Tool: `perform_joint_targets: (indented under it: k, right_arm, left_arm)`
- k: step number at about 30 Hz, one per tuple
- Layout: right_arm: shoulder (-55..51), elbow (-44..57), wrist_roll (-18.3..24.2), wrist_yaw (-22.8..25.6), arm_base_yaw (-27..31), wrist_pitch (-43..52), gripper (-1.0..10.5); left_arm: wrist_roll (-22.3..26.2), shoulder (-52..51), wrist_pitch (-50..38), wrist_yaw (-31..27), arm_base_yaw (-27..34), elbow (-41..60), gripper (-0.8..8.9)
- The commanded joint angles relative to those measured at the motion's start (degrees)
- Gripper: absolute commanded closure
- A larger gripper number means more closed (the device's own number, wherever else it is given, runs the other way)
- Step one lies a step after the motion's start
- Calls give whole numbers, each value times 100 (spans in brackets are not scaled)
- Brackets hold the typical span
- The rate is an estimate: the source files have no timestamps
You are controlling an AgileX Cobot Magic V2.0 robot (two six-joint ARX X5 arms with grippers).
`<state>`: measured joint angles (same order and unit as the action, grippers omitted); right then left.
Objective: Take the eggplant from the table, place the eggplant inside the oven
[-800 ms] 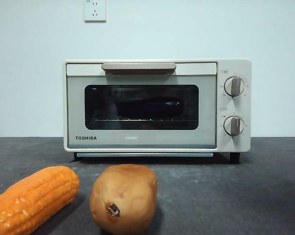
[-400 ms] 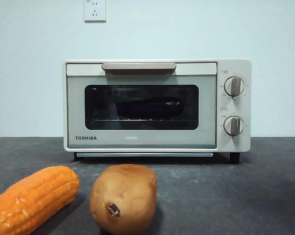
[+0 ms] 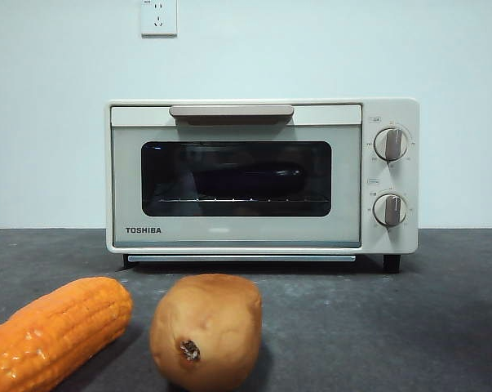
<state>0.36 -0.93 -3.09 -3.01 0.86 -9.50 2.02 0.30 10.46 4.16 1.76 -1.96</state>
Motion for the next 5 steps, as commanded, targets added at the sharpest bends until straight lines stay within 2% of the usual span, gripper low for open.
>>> perform_joint_targets:
  k: [1,5]
  right_arm:
    - [-17,28,-59,15,2,48,941]
    - [-17,28,-59,15,2,48,941]
  left_arm:
    - [31,-11,26,-15,15,87,810]
    - [31,-11,26,-15,15,87,810]
